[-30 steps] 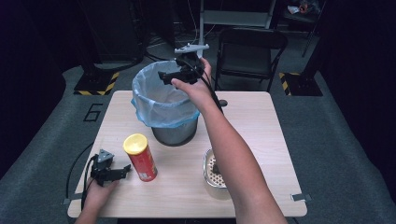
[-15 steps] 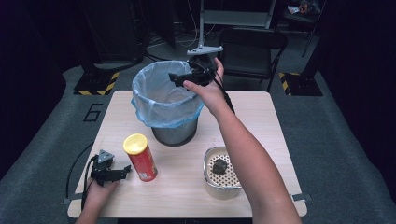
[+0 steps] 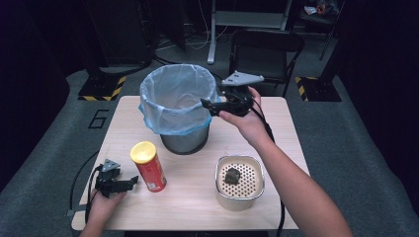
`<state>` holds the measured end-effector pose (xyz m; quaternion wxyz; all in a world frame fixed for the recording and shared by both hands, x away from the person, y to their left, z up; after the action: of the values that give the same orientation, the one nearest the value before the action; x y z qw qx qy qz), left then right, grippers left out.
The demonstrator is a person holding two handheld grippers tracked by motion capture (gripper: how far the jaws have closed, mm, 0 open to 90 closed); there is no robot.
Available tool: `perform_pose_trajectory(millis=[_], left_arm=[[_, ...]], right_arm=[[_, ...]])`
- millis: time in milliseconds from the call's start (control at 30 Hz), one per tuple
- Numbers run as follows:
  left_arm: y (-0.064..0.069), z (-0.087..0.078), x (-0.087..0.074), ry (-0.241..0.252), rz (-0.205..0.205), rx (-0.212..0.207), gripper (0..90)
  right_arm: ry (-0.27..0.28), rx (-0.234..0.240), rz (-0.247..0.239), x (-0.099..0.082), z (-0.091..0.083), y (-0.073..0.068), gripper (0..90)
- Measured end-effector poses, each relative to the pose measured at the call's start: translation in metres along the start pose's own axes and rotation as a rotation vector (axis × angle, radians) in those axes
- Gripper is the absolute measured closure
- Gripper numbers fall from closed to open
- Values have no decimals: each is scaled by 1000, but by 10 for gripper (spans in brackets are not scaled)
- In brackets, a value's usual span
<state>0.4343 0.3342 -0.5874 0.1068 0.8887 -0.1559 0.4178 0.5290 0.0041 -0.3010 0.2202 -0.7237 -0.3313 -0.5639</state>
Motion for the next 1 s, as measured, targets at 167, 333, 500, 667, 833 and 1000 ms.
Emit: perform_pose_trajectory(millis=[167,333,500,667,833,1000], left_arm=[[4,-3,2,12,-15,-8,141],[6,-8,6,26,-27,-18,140],[11,-15,9,32,-26,-46,143],[16,-26,15,69,-25,-72,138],[23,-35,16,71,6,-116,132],[33,-44,21,105,21,-188,137]], right_arm=[[-10,-46,-4,-35,-28,11,246],[6,-72,21,-63,-48,22,247],[19,-120,62,-95,-65,32,252],[-13,-202,41,-129,-79,42,264],[-18,-247,67,-151,-92,48,264],[-9,-261,86,-161,-104,53,264]])
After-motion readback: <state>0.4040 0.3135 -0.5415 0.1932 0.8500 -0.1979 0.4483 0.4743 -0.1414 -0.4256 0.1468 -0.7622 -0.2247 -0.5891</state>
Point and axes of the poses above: each handheld gripper's, and its own axes: z roughly forward along the jaws, x roughly out of its top, y roughly to its right, the point moved 9 cm from there along z, roughly forward along the jaws, and after that the axes turned 5 degrees about y, right-handed, at the moved point
